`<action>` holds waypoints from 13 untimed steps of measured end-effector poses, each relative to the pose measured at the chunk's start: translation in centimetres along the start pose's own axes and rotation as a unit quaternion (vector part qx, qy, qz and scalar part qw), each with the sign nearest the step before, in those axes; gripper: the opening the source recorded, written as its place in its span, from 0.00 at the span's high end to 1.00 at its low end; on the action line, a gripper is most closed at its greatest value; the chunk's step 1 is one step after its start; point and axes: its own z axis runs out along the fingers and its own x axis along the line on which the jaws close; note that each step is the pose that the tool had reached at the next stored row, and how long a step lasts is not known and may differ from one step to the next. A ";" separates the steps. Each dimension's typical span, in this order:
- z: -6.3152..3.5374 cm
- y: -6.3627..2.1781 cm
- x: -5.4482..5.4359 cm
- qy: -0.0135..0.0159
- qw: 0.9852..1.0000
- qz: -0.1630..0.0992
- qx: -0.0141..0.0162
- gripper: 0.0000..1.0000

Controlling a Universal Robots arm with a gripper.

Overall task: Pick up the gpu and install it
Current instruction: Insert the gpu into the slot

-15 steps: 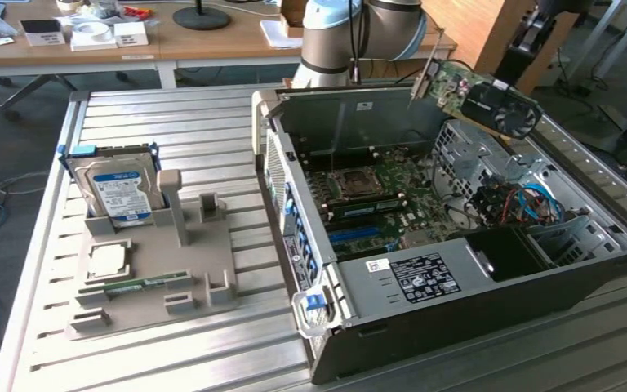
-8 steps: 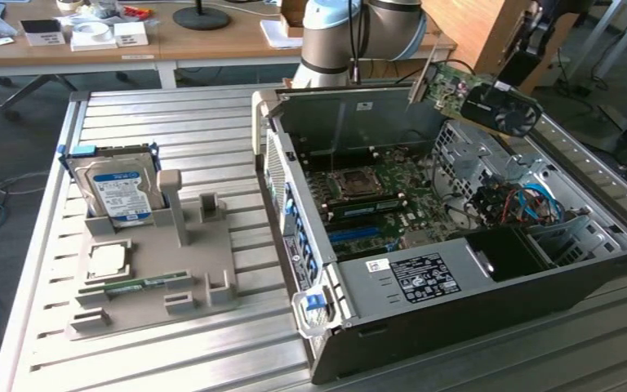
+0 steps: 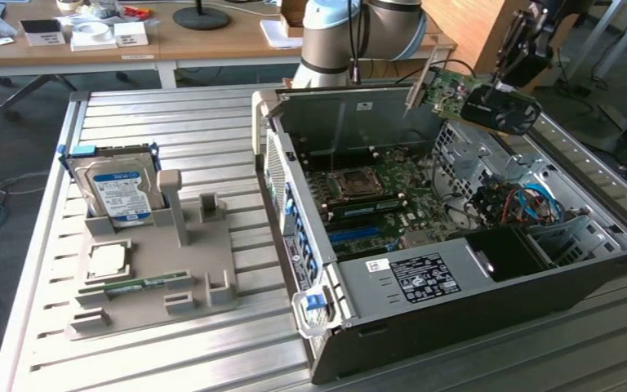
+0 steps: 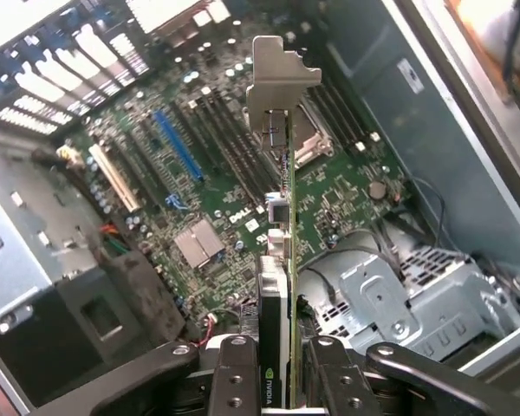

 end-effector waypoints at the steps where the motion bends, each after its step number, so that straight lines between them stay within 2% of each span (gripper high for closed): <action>1: 0.01 0.00 0.0 0.000 1.000 -0.009 0.000 0.73; 4: 0.02 0.00 0.0 0.002 0.999 -0.036 -0.001 0.73; 8: 0.04 0.00 0.0 0.004 0.997 -0.071 -0.001 0.73; 13: 0.04 0.00 0.0 0.004 0.997 -0.076 -0.001 0.73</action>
